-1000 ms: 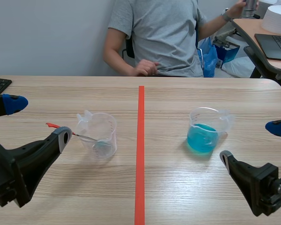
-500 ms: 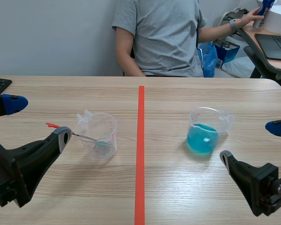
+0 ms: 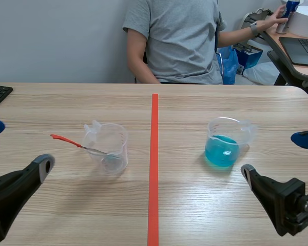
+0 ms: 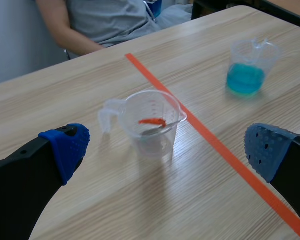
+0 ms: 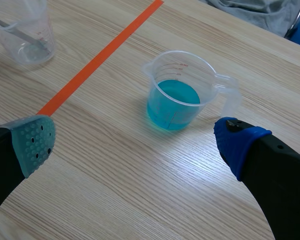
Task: Do the redox reaction experiment.
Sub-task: 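Lift the metal plate out of the left beaker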
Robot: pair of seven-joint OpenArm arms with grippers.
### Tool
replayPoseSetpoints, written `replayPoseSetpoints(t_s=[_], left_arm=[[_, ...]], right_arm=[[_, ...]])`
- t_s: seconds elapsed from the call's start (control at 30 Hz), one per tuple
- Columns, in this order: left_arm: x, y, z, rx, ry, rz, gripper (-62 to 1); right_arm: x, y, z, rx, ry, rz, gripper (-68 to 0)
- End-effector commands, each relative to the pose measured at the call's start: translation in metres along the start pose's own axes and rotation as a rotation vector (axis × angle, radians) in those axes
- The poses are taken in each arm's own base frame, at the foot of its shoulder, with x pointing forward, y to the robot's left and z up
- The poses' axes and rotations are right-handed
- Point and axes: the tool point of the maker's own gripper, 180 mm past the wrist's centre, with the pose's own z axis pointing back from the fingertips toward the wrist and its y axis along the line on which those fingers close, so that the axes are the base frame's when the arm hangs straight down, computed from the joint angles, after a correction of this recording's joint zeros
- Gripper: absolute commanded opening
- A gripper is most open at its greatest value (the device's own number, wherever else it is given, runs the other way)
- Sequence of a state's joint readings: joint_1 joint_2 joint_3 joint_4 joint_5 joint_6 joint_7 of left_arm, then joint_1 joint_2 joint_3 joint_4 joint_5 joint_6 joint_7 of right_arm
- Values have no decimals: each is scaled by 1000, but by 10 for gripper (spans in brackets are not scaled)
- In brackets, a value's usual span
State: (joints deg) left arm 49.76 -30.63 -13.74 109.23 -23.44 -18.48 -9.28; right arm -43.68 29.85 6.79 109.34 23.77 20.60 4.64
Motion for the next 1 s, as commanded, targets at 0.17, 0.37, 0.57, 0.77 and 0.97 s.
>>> replayPoseSetpoints(t_s=[0.17, 0.37, 0.57, 0.77, 0.97], left_arm=[[-38, -14, 37, 4, 159, 76, 14], [-95, -13, 78, 76, 329, 181, 14], [-142, -3, 116, 198, 422, 260, 14], [-182, -2, 138, 252, 506, 316, 14], [-218, 0, 145, 284, 562, 355, 14]], right_arm=[[14, -2, -2, -3, -52, 7, 4], [20, 0, -1, 3, -82, 38, 4], [21, 5, -1, 30, -88, 37, 4], [27, 6, 0, 36, -121, 71, 4], [29, 11, 0, 59, -135, 104, 4]])
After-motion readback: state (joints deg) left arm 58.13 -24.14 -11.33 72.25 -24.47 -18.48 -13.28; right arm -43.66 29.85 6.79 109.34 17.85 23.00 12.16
